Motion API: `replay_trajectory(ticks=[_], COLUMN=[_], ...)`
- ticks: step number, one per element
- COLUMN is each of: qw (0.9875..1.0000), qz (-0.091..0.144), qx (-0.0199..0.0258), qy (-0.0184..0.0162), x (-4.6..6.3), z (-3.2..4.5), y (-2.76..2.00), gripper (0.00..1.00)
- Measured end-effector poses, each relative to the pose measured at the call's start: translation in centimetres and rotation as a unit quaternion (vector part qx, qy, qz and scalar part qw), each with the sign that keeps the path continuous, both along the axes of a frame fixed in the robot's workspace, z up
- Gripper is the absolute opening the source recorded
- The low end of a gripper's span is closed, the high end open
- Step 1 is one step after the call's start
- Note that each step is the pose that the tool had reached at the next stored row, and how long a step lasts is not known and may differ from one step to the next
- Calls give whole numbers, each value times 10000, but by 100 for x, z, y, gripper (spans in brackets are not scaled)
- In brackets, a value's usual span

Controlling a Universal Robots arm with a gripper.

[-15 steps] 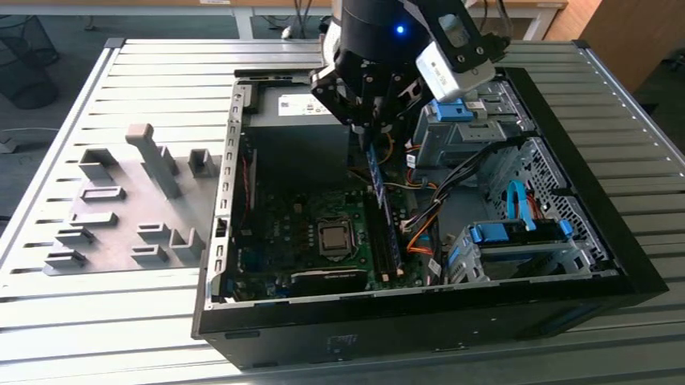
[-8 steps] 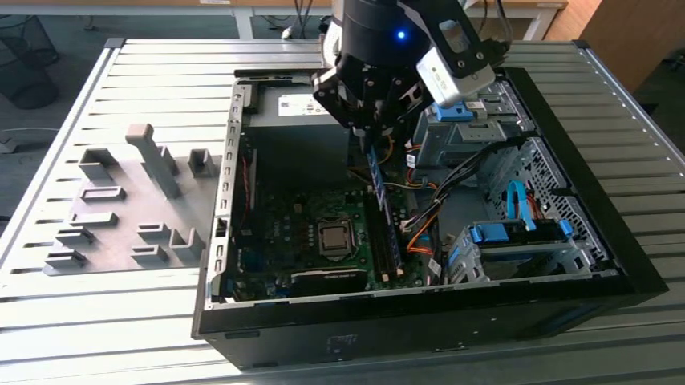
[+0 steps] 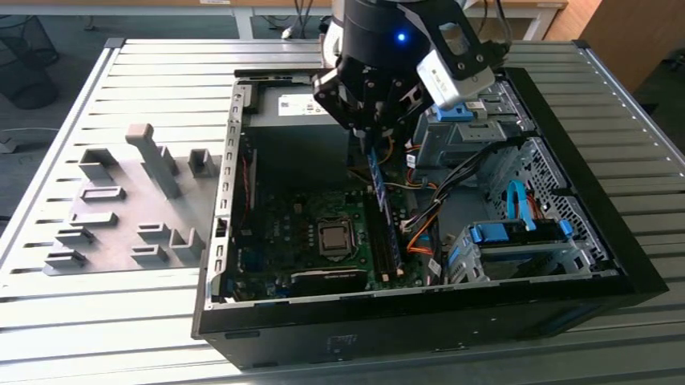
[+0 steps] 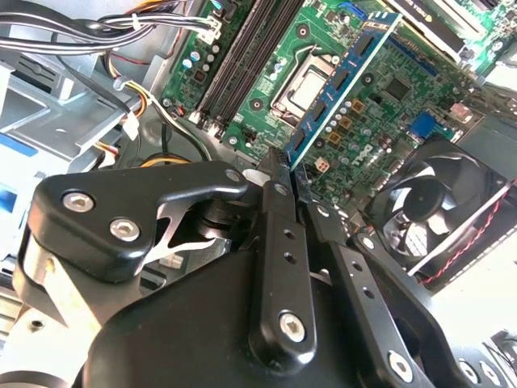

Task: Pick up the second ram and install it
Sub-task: 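Insert the second ram into the second slot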

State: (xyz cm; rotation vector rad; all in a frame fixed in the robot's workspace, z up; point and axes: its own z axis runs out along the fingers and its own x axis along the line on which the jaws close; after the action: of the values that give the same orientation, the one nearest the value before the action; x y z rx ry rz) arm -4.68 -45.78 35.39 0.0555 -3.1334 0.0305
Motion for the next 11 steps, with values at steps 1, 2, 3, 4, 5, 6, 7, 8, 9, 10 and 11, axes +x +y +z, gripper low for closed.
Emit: replay_trajectory(ticks=[1,2,3,4,5,6,7,8,9,10,11], qw=[10000,10000,10000,10000,10000,10000,10000,10000,10000,10000,10000], qz=[0,0,0,0,0,0,0,0,0,0,0], qx=[0,0,0,0,0,0,0,0,0,0,0], qy=[0,0,0,0,0,0,0,0,0,0,0], x=[1,1,2,3,3,4,5,6,6,7,7], z=[-2,-4,-6,-8,-11,-13,-15,-18,-20,-22,-24], y=[0,0,0,0,0,0,0,0,0,0,0], gripper=[14,14,14,14,14,14,14,14,14,14,14])
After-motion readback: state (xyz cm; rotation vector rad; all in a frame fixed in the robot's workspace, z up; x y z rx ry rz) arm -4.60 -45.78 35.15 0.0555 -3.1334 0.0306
